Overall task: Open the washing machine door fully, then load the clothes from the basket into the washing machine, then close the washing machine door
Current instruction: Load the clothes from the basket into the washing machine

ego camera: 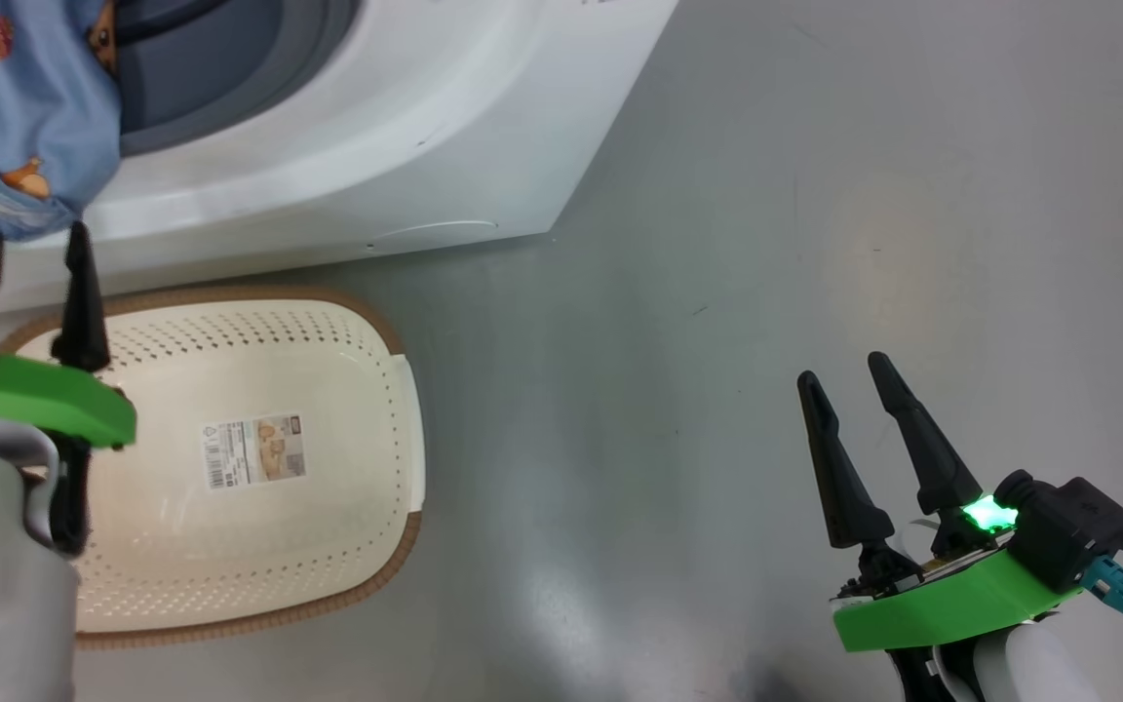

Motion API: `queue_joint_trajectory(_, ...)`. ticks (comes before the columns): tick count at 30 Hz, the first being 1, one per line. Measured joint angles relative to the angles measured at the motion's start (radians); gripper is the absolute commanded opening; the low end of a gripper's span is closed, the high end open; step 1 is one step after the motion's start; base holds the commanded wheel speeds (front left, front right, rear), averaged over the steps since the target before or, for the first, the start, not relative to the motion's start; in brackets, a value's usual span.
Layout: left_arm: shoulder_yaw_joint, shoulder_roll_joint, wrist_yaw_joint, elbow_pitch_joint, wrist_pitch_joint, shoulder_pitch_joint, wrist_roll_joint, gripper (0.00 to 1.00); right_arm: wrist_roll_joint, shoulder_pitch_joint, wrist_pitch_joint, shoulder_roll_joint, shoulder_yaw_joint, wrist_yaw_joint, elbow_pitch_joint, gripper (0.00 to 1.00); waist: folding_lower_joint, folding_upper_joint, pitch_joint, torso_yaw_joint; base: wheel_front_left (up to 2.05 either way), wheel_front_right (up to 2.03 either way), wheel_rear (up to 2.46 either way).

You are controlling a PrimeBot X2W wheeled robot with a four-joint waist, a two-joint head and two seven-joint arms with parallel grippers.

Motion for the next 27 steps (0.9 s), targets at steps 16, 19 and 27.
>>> queue_joint_trajectory(16, 0.016, 0.004, 0.000, 0.058, 0.000, -0.063, 0.023, 0.45, 0.000, -0.001, 0.000, 0.012, 0.002, 0.000, -0.002, 1.00, 0.0000, 0.0000, 0.007, -0.016, 0.00, 0.00, 0.00)
queue_joint_trajectory(19, 0.013, 0.003, 0.000, 0.051, 0.000, -0.063, 0.022, 0.13, -0.001, -0.001, 0.000, 0.012, 0.002, 0.000, -0.002, 1.00, 0.0000, 0.0000, 0.006, -0.013, 0.00, 0.00, 0.00)
queue_joint_trajectory(27, -0.014, 0.002, 0.000, -0.065, 0.000, -0.041, 0.009, 0.00, -0.001, -0.001, 0.000, 0.012, -0.002, 0.000, -0.003, 1.00, -0.0001, 0.0000, 0.002, 0.002, 0.00, 0.00, 0.00)
